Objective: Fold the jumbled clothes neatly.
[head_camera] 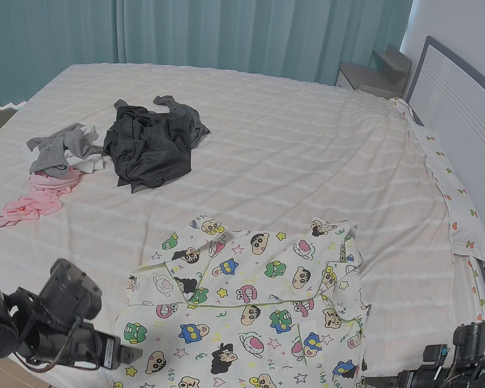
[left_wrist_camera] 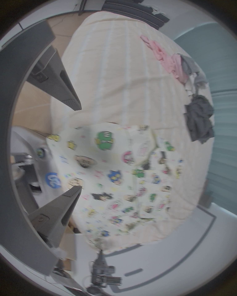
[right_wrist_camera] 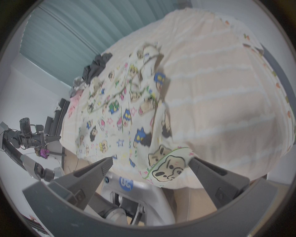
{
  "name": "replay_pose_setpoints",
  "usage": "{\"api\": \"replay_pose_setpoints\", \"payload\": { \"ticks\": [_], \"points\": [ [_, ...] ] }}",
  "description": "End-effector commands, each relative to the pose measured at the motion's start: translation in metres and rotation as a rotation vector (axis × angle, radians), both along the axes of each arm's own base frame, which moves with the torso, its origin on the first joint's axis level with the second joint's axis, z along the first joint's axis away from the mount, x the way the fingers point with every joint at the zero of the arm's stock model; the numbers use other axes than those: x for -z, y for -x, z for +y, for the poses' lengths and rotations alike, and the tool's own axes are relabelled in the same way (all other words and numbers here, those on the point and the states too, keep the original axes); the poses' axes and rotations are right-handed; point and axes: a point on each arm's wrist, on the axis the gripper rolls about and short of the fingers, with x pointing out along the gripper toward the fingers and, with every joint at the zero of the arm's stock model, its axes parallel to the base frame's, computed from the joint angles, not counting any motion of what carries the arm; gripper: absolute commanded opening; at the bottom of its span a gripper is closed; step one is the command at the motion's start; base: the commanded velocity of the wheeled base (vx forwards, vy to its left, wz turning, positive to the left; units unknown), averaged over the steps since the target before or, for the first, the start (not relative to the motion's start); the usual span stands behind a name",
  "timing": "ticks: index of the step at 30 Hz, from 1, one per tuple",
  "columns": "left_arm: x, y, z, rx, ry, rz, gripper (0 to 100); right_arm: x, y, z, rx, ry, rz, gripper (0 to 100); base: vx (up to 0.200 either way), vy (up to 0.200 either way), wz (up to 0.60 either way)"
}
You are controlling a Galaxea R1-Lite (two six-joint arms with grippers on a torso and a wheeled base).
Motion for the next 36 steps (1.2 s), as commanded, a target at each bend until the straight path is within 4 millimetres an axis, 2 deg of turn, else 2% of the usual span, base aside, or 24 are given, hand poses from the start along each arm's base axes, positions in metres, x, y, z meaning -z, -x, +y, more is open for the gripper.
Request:
{"api": "replay_pose_setpoints", "payload": {
  "ticks": [1, 4, 5, 6, 8, 10, 11, 12, 14, 16, 17, 21, 29, 32, 36],
  "points": [
    [-0.087, -0.057, -0.001, -0.14, 0.169, -0.337, 100, -0.058, 0.022, -0.013, 0.127, -0.026, -0.348, 100, 0.0, 0.0, 0.0],
    [-0.099, -0.09, -0.016, -0.184, 0.202, -0.347, 100, -0.08, 0.031, -0.012, 0.164, -0.08, -0.475, 100, 0.0, 0.0, 0.0],
    [-0.099, -0.092, -0.017, -0.188, 0.205, -0.345, 100, -0.081, 0.032, -0.012, 0.165, -0.084, -0.479, 100, 0.0, 0.0, 0.0],
    [-0.096, -0.115, -0.027, -0.25, 0.231, -0.333, 100, -0.091, 0.04, -0.011, 0.208, -0.159, -0.515, 100, 0.0, 0.0, 0.0],
    [-0.084, -0.135, -0.036, -0.318, 0.21, -0.325, 100, -0.098, 0.047, -0.01, 0.261, -0.253, -0.53, 100, 0.0, 0.0, 0.0],
    [-0.061, -0.152, -0.042, -0.357, 0.156, -0.297, 100, -0.102, 0.055, -0.01, 0.317, -0.367, -0.52, 100, 0.0, 0.0, 0.0],
    [-0.061, -0.152, -0.042, -0.357, 0.156, -0.297, 100, -0.102, 0.055, -0.01, 0.317, -0.367, -0.52, 100, 0.0, 0.0, 0.0],
    [-0.037, -0.161, -0.046, -0.359, 0.109, -0.258, 100, -0.101, 0.059, -0.009, 0.345, -0.458, -0.474, 100, 0.0, 0.0, 0.0],
    [-0.03, -0.163, -0.047, -0.355, 0.094, -0.245, 100, -0.101, 0.058, -0.008, 0.343, -0.486, -0.45, 100, 0.0, 0.0, 0.0],
    [-0.018, -0.175, -0.054, -0.326, 0.068, -0.239, 100, -0.096, 0.06, -0.006, 0.334, -0.537, -0.366, 100, 0.0, 0.0, 0.0],
    [-0.017, -0.176, -0.054, -0.326, 0.068, -0.239, 100, -0.096, 0.06, -0.006, 0.332, -0.538, -0.362, 100, 0.0, 0.0, 0.0],
    [-0.011, -0.202, -0.074, -0.302, 0.083, -0.269, 100, -0.091, 0.064, -0.005, 0.287, -0.58, -0.273, 100, 0.0, 0.0, 0.0],
    [0.006, -0.216, -0.112, -0.233, 0.08, -0.268, 100, -0.092, 0.068, -0.004, 0.279, -0.608, -0.258, 100, 0.0, 0.0, 0.0],
    [0.007, -0.22, -0.117, -0.212, 0.056, -0.288, 100, -0.093, 0.07, -0.004, 0.271, -0.622, -0.264, 100, 0.0, 0.0, 0.0],
    [0.022, -0.235, -0.124, -0.187, -0.08, -0.34, 100, -0.094, 0.077, -0.003, 0.245, -0.638, -0.264, 100, 0.0, 0.0, 0.0]
  ]
}}
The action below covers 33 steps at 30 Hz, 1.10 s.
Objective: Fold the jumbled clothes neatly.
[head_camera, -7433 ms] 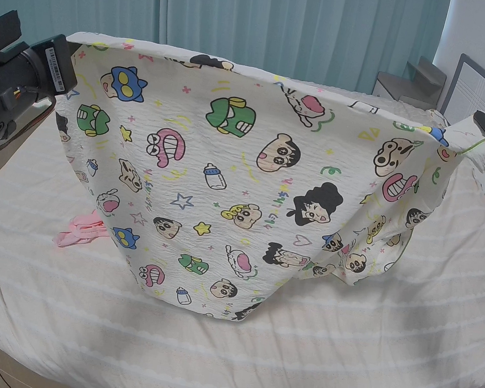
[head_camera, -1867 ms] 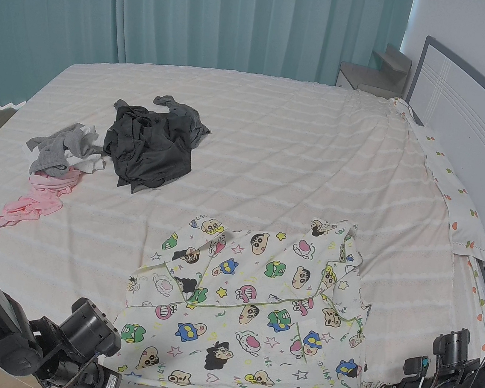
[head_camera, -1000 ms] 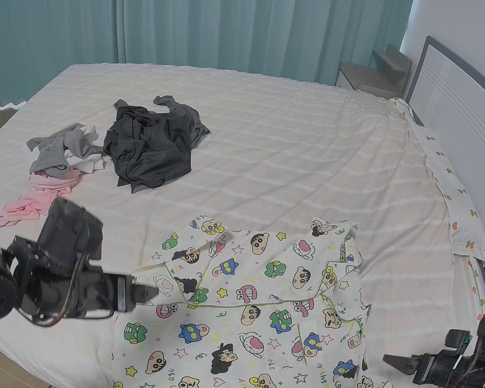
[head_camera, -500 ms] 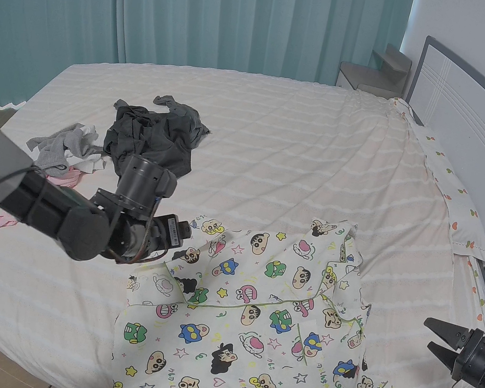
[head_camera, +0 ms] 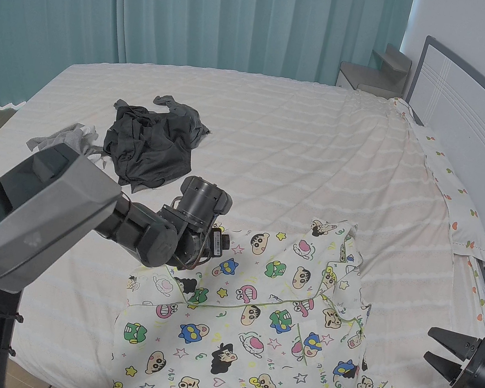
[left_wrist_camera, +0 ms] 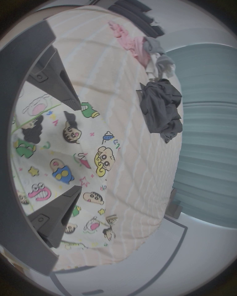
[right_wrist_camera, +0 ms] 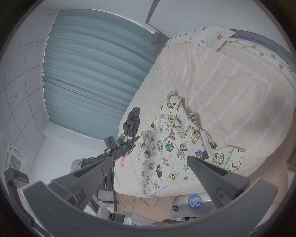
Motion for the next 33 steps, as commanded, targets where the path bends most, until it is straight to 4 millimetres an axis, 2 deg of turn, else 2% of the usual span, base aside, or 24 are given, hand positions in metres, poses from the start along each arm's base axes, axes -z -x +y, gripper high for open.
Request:
{"api": "replay_pose_setpoints", "payload": {
  "ticks": [1, 5, 7, 11, 15, 16, 17, 18, 20, 21, 23, 26, 29, 33],
  "points": [
    [0.032, -0.019, -0.012, -0.004, -0.123, -0.006, 100, 0.0, 0.011, 0.001, -0.022, -0.01, -0.025, 100, 0.0, 0.0, 0.0],
    [0.039, -0.029, -0.011, -0.036, -0.211, -0.033, 100, -0.001, 0.012, 0.001, -0.028, -0.012, -0.031, 100, 0.0, 0.0, 0.0],
    [0.042, -0.042, -0.003, -0.083, -0.289, -0.061, 100, 0.0, 0.012, 0.001, -0.03, -0.012, -0.028, 100, 0.0, 0.0, 0.0],
    [0.042, -0.052, 0.016, -0.11, -0.348, -0.056, 100, 0.0, 0.012, 0.001, -0.028, -0.012, -0.028, 100, 0.0, 0.0, 0.0],
    [0.033, -0.066, 0.049, -0.189, -0.404, -0.067, 100, 0.0, 0.012, 0.001, -0.028, -0.012, -0.028, 100, 0.0, 0.0, 0.0],
    [0.033, -0.066, 0.049, -0.189, -0.404, -0.067, 100, 0.0, 0.012, 0.001, -0.028, -0.012, -0.028, 100, 0.0, 0.0, 0.0],
    [0.026, -0.072, 0.068, -0.222, -0.418, -0.076, 100, 0.0, 0.012, 0.001, -0.028, -0.012, -0.028, 100, 0.0, 0.0, 0.0],
    [0.023, -0.076, 0.078, -0.242, -0.419, -0.084, 100, 0.0, 0.012, 0.001, -0.028, -0.012, -0.028, 100, 0.0, 0.0, 0.0],
    [0.017, -0.079, 0.089, -0.269, -0.414, -0.098, 100, 0.0, 0.012, 0.001, -0.028, -0.012, -0.028, 100, 0.0, 0.0, 0.0],
    [0.008, -0.082, 0.103, -0.3, -0.41, -0.112, 100, 0.0, 0.012, 0.001, -0.028, -0.012, -0.028, 100, 0.0, 0.0, 0.0],
    [-0.004, -0.082, 0.113, -0.323, -0.401, -0.13, 100, 0.0, 0.012, 0.001, -0.028, -0.012, -0.03, 100, 0.0, 0.0, 0.0],
    [-0.034, -0.074, 0.113, -0.318, -0.343, -0.177, 100, 0.0, 0.012, 0.001, -0.028, -0.012, -0.027, 100, 0.0, 0.0, 0.0],
    [-0.041, -0.066, 0.101, -0.282, -0.304, -0.179, 100, 0.0, 0.012, 0.001, -0.028, -0.012, -0.027, 100, 0.0, 0.0, 0.0],
    [-0.049, -0.045, 0.057, -0.145, -0.182, -0.148, 100, 0.0, 0.012, 0.001, -0.028, -0.012, -0.028, 100, 0.0, 0.0, 0.0]
  ]
}}
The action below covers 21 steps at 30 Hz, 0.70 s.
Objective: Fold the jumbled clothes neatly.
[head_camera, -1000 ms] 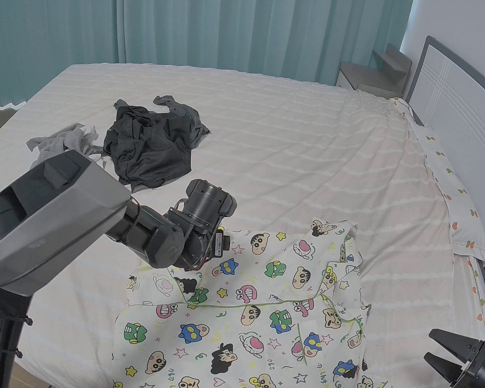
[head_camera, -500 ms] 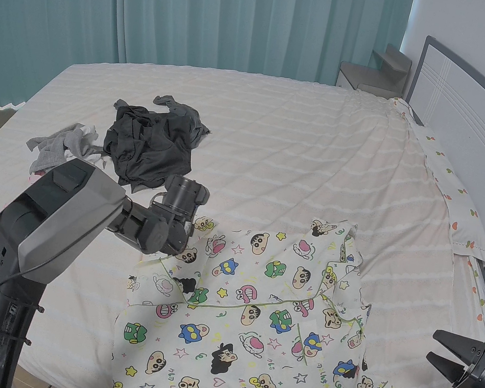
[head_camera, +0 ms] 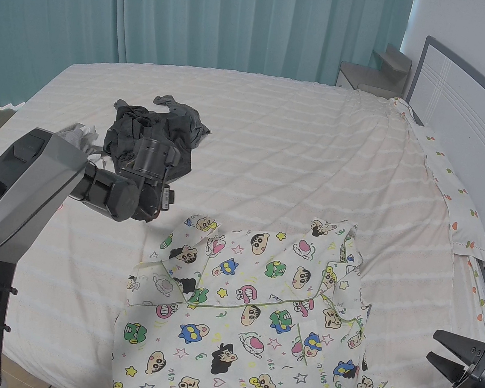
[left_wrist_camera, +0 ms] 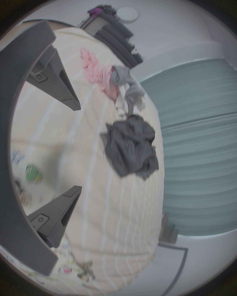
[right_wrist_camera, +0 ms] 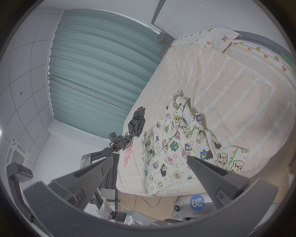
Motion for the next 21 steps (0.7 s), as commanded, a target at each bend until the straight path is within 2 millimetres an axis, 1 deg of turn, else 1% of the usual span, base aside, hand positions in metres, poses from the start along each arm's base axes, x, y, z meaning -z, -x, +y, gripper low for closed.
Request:
{"api": "replay_pose_setpoints", "payload": {
  "ticks": [1, 2, 3, 6, 9, 13, 17, 21],
  "points": [
    [-0.025, 0.022, -0.036, 0.117, 0.1, -0.013, 100, 0.005, 0.002, 0.0, 0.0, -0.001, 0.019, 100, 0.0, 0.0, 0.0],
    [-0.022, 0.027, -0.05, 0.155, 0.136, 0.005, 100, 0.005, 0.002, 0.0, 0.0, -0.001, 0.019, 100, 0.0, 0.0, 0.0],
    [-0.02, 0.03, -0.058, 0.176, 0.151, 0.014, 100, 0.005, 0.002, 0.0, 0.0, -0.001, 0.02, 100, 0.0, 0.0, 0.0],
    [-0.005, 0.035, -0.076, 0.229, 0.186, 0.057, 100, 0.005, 0.002, 0.0, 0.0, -0.001, 0.022, 100, 0.0, 0.0, 0.0],
    [0.02, 0.03, -0.082, 0.233, 0.17, 0.1, 100, 0.005, 0.002, 0.0, 0.0, -0.001, 0.02, 100, 0.0, 0.0, 0.0],
    [0.047, 0.023, -0.087, 0.23, 0.155, 0.138, 100, 0.005, 0.002, 0.0, 0.0, -0.001, 0.023, 100, 0.0, 0.0, 0.0],
    [0.059, 0.02, -0.094, 0.246, 0.159, 0.148, 100, 0.006, 0.003, 0.0, -0.003, -0.002, 0.039, 100, 0.0, 0.0, 0.0],
    [0.06, 0.022, -0.102, 0.3, 0.202, 0.166, 100, 0.006, 0.003, 0.0, -0.003, -0.002, 0.039, 100, 0.0, 0.0, 0.0]
  ]
}}
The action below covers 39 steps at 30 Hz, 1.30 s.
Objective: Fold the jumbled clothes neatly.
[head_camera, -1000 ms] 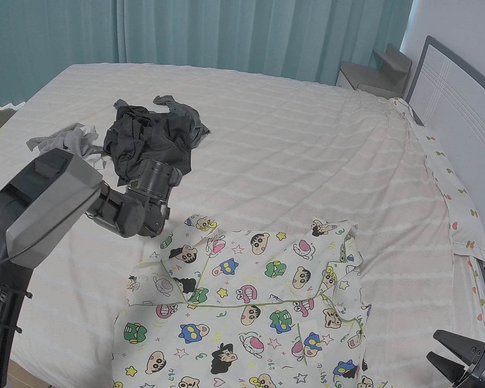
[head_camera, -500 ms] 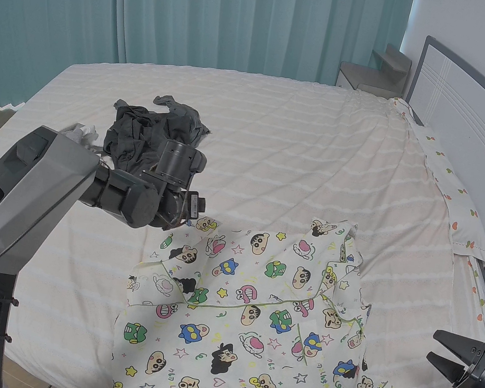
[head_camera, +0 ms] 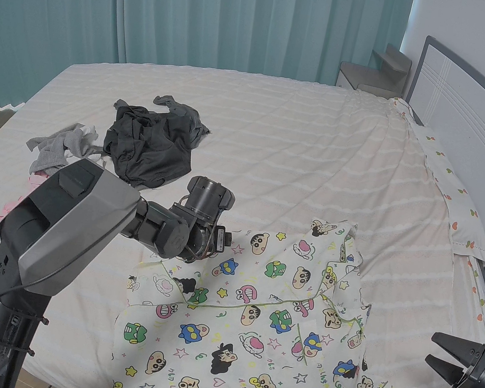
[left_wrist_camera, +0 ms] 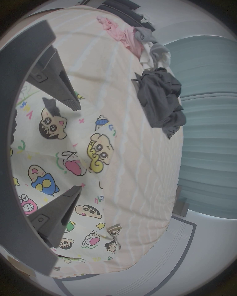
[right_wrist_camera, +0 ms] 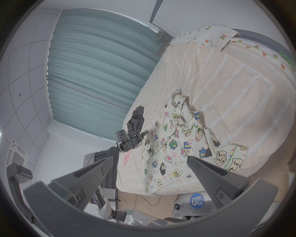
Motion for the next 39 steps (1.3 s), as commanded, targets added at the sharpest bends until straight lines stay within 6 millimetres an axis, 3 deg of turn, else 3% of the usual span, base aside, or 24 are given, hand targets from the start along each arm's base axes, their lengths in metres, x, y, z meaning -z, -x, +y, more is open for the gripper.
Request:
{"api": "replay_pose_setpoints", "payload": {
  "ticks": [1, 7, 12, 18, 22, 34, 39],
  "points": [
    [0.017, 0.001, -0.01, 0.035, 0.019, 0.037, 100, 0.005, 0.002, 0.0, -0.001, -0.001, 0.02, 100, 0.0, 0.0, 0.0],
    [0.028, 0.001, -0.011, 0.027, -0.023, 0.049, 100, 0.005, 0.002, 0.0, 0.001, -0.001, 0.02, 100, 0.0, 0.0, 0.0],
    [0.032, -0.016, 0.021, -0.068, -0.211, 0.014, 100, 0.005, 0.002, 0.0, 0.001, -0.001, 0.018, 100, 0.0, 0.0, 0.0],
    [0.0, -0.046, 0.051, -0.22, -0.255, -0.125, 100, 0.004, 0.004, 0.0, 0.001, -0.001, 0.014, 100, 0.0, 0.0, 0.0],
    [-0.016, -0.054, 0.065, -0.249, -0.268, -0.161, 100, 0.003, 0.005, 0.0, 0.001, 0.0, 0.004, 100, 0.0, 0.0, 0.0],
    [-0.022, -0.065, 0.126, -0.394, -0.34, -0.168, 100, 0.004, 0.006, 0.0, 0.002, 0.0, 0.006, 100, 0.0, 0.0, 0.0],
    [-0.025, -0.061, 0.135, -0.392, -0.331, -0.142, 100, 0.004, 0.005, 0.0, 0.001, -0.001, 0.009, 100, 0.0, 0.0, 0.0]
  ]
}}
